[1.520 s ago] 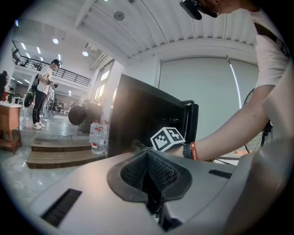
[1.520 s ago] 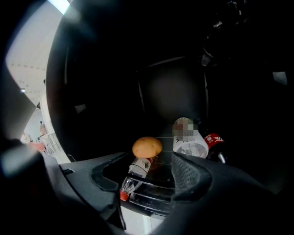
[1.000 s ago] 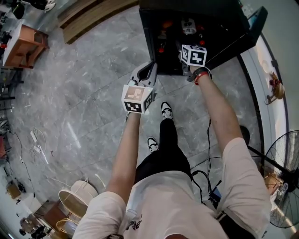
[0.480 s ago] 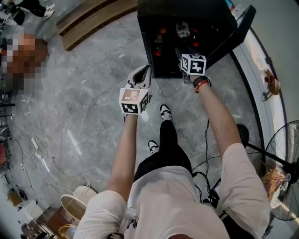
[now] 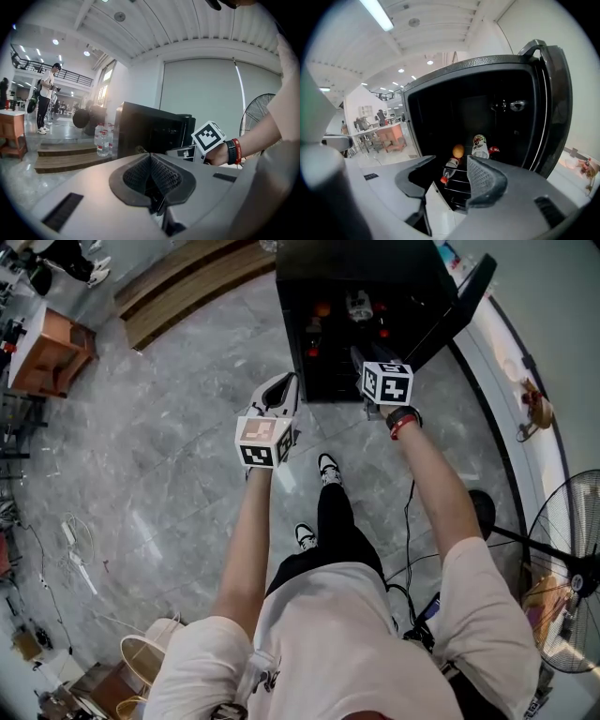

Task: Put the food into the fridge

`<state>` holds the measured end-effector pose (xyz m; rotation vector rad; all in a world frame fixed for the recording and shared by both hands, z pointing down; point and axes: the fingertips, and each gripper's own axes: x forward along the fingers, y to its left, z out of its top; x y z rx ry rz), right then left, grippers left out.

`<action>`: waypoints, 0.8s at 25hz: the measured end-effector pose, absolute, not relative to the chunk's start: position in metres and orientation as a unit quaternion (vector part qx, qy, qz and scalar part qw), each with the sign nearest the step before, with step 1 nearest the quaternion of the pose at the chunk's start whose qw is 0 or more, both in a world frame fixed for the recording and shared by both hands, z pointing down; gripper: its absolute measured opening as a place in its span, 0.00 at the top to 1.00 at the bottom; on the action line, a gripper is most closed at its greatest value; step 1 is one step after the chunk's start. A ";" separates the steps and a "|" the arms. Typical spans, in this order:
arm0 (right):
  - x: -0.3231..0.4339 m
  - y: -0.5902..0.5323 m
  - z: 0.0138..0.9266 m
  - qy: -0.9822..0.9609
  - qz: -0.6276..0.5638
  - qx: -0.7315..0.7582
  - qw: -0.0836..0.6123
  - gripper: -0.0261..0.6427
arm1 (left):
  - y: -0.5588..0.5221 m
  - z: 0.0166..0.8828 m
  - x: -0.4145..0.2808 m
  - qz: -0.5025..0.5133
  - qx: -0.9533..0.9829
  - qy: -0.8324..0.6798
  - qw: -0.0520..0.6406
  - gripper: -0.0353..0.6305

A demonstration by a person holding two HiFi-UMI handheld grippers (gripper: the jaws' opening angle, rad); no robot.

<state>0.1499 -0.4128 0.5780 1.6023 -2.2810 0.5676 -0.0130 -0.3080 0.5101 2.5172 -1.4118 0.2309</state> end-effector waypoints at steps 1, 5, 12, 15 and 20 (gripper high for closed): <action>0.151 -0.408 0.575 -0.792 0.199 0.558 0.146 0.64 | -0.305 0.508 -0.013 0.079 0.863 -0.483 0.123 0.92; 0.154 -0.387 0.562 -0.792 0.198 0.560 0.142 0.67 | -0.293 0.498 -0.020 0.078 0.860 -0.489 0.120 0.92; 0.148 -0.345 0.535 -0.796 0.182 0.558 0.148 0.70 | -0.266 0.485 -0.028 0.078 0.863 -0.485 0.119 0.92; 0.147 -0.329 0.525 -0.795 0.177 0.562 0.146 0.72 | -0.256 0.477 -0.030 0.079 0.864 -0.482 0.118 0.92; 0.148 -0.304 0.510 -0.793 0.170 0.566 0.146 0.75 | -0.240 0.463 -0.038 0.081 0.867 -0.479 0.110 0.92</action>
